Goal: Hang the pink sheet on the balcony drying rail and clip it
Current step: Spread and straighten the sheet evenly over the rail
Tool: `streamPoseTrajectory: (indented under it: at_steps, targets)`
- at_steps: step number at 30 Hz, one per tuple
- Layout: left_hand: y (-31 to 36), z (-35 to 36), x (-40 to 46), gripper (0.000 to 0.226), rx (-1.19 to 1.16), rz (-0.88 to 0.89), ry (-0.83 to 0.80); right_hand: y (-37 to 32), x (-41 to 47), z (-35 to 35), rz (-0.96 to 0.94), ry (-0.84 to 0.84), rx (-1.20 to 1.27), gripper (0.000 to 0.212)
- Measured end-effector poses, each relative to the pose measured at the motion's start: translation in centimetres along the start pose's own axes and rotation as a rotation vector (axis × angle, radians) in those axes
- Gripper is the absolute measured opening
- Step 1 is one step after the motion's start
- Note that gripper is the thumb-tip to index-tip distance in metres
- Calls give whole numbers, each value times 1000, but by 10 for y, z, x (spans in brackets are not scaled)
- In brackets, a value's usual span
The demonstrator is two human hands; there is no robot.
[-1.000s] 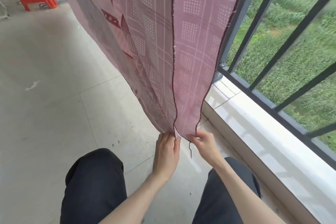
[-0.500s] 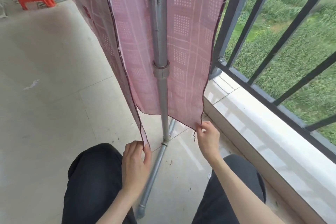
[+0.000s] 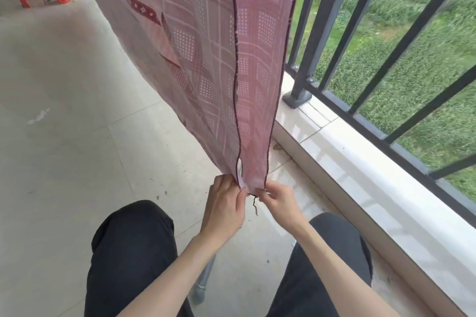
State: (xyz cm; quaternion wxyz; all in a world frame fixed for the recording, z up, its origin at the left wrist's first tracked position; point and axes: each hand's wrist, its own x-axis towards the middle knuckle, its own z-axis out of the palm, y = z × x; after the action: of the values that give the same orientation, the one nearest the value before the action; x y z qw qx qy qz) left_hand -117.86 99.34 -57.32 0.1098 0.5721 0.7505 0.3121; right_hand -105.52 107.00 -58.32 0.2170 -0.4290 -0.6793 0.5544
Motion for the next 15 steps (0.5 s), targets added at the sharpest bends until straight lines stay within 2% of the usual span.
streamPoseTrajectory:
  at_steps: [4,6,9,11,15]
  targets:
    - [2,-4,6,42,-67,9,-62,-3,-10,1,9,-125,0,44]
    - [3,-7,9,47,-76,2,-102,-7,-13,4,-16,-149,-7,37]
    - [2,-11,12,46,-49,-5,-154,-9,-12,8,-40,-117,-17,21]
    - [-1,-12,10,48,60,7,-161,-7,-10,10,-36,-82,-53,21]
    - [-8,-16,-6,28,305,34,-40,-4,-7,9,8,101,-66,25]
